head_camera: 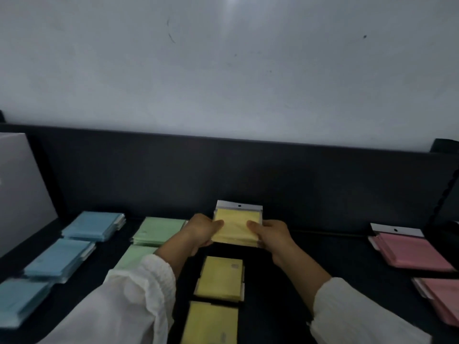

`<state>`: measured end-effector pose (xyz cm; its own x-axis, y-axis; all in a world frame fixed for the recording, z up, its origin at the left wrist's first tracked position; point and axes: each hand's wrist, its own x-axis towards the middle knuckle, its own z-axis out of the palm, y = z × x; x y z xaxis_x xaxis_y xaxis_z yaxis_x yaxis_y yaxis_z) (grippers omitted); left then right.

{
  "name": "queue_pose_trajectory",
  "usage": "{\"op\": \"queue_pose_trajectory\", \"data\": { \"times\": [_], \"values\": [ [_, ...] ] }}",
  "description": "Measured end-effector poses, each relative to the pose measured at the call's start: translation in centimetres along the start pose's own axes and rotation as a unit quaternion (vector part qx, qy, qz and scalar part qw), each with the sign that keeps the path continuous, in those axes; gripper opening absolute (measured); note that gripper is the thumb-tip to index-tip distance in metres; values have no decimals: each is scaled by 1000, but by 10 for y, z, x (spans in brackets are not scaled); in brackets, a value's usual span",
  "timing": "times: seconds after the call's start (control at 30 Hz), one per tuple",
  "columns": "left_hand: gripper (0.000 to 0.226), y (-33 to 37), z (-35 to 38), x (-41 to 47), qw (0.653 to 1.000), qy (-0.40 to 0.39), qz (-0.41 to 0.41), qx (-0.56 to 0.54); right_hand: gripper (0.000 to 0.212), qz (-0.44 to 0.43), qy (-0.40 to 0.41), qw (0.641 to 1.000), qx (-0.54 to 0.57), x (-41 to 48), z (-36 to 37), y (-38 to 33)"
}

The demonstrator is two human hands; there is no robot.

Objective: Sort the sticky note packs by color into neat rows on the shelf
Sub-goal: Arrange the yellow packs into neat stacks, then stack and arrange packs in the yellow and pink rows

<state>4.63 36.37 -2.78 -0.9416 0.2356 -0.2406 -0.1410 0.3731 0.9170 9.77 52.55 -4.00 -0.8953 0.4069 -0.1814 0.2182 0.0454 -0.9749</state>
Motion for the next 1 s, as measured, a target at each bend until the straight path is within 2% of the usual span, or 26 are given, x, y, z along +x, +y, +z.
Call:
{"op": "queue_pose_trajectory", "data": {
  "times": [0.13, 0.23, 0.4, 0.47, 0.53, 0.6, 0.73, 0.87, 0.93, 1.0],
  "values": [
    [25, -12, 1, 10, 999, -17, -22, 23, 32, 28, 7, 997, -69, 13, 10, 6],
    [19, -15, -1, 15, 998, -19, -32, 44, 37, 47, 2, 993, -110, 19, 16, 7],
    [23, -16, -5, 26, 994, -8, -62, 90, 44, 46, 20, 972, -229, 20, 23, 7],
    [21, -13, -7, 29, 987, -15, -52, 154, 44, 43, 24, 966, -253, 23, 24, 6],
    [34, -11, -9, 32, 968, -3, -30, 247, 45, 46, 29, 964, -259, 26, 25, 8],
    [41, -11, -8, 37, 961, -5, -20, 276, 45, 45, 38, 967, -249, 31, 24, 9],
    [35, -11, -7, 44, 966, -34, -24, 253, 41, 44, 46, 971, -233, 36, 26, 12],
    [30, -12, -7, 42, 960, -40, -21, 277, 30, 36, 50, 972, -228, 32, 32, 18],
    [35, -10, -5, 40, 948, -34, -5, 318, 24, 36, 51, 971, -230, 29, 34, 17],
    [41, -6, -4, 36, 924, -20, 14, 382, 31, 34, 54, 972, -228, 23, 34, 11]
  ]
}}
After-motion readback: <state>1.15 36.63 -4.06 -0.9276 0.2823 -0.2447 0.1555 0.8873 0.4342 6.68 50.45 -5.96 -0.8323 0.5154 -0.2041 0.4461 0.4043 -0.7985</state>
